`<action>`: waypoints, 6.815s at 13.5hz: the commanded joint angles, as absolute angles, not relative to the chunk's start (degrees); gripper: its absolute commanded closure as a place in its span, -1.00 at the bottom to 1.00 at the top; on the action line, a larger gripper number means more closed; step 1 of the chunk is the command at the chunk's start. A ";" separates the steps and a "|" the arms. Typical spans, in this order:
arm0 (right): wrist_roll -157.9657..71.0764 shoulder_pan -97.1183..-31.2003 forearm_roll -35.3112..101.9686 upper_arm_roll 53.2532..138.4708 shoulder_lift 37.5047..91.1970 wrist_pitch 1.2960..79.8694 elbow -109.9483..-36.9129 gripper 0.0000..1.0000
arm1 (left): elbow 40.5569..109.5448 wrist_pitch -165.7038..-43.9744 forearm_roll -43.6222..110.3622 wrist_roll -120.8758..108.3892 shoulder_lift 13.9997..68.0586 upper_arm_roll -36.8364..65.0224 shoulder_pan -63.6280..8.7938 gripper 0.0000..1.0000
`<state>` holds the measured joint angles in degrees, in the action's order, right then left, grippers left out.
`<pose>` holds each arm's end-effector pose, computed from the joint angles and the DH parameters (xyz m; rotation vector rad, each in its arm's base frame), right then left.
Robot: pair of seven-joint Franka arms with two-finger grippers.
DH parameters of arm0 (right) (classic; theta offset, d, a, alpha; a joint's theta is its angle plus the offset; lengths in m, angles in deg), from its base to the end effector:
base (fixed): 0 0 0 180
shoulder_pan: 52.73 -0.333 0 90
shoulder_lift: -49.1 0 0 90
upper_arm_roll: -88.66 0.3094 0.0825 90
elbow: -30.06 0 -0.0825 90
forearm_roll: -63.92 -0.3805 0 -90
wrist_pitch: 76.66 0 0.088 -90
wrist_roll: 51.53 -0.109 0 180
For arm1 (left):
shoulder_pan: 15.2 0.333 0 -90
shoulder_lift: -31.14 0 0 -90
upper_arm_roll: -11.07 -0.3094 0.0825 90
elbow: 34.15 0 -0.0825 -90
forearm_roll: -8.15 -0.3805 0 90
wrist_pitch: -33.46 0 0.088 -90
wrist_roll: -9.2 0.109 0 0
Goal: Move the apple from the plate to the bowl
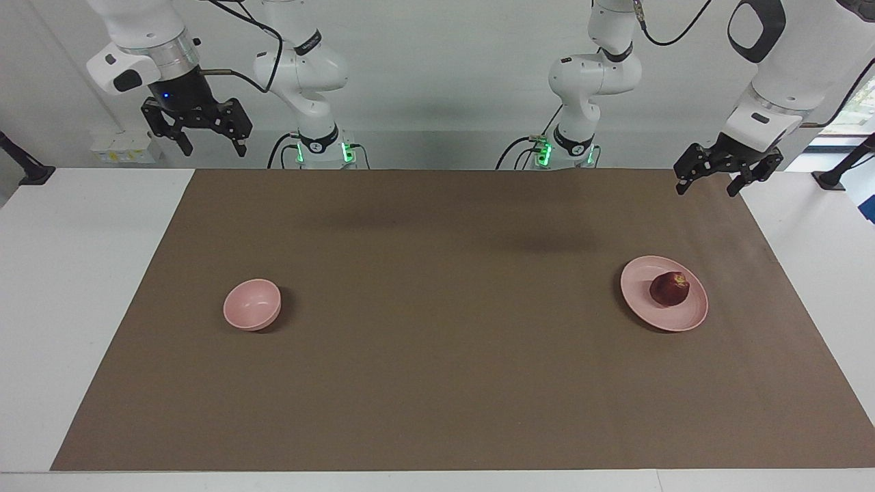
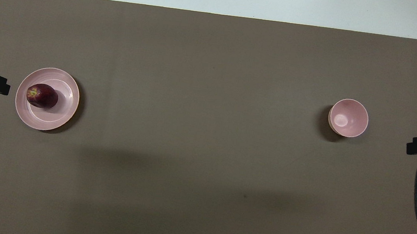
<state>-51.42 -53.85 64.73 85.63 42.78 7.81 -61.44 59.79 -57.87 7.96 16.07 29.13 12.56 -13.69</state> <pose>0.5065 -0.0202 0.6536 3.1331 -0.0507 -0.0199 0.5415 0.0003 0.6048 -3.1323 0.1876 0.0168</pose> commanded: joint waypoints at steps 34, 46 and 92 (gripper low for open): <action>-49.60 -54.14 63.48 85.85 42.42 10.61 -65.13 -1.00 | 85.21 -101.20 8.41 15.88 43.98 12.56 -8.61 -1.00; -49.51 -54.14 63.13 85.94 42.42 10.79 -66.26 -1.00 | 71.43 -84.34 8.58 9.11 44.68 12.65 -11.33 1.00; -29.73 -59.06 -17.38 85.85 39.96 23.72 -97.03 -1.00 | 77.56 -85.62 108.50 -54.26 37.82 29.08 -35.33 1.00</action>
<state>-29.89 -60.41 -15.94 85.70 42.07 25.67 -94.53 75.73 -82.87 105.43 -53.37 39.94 29.32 -34.50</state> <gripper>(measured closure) 0.000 0.247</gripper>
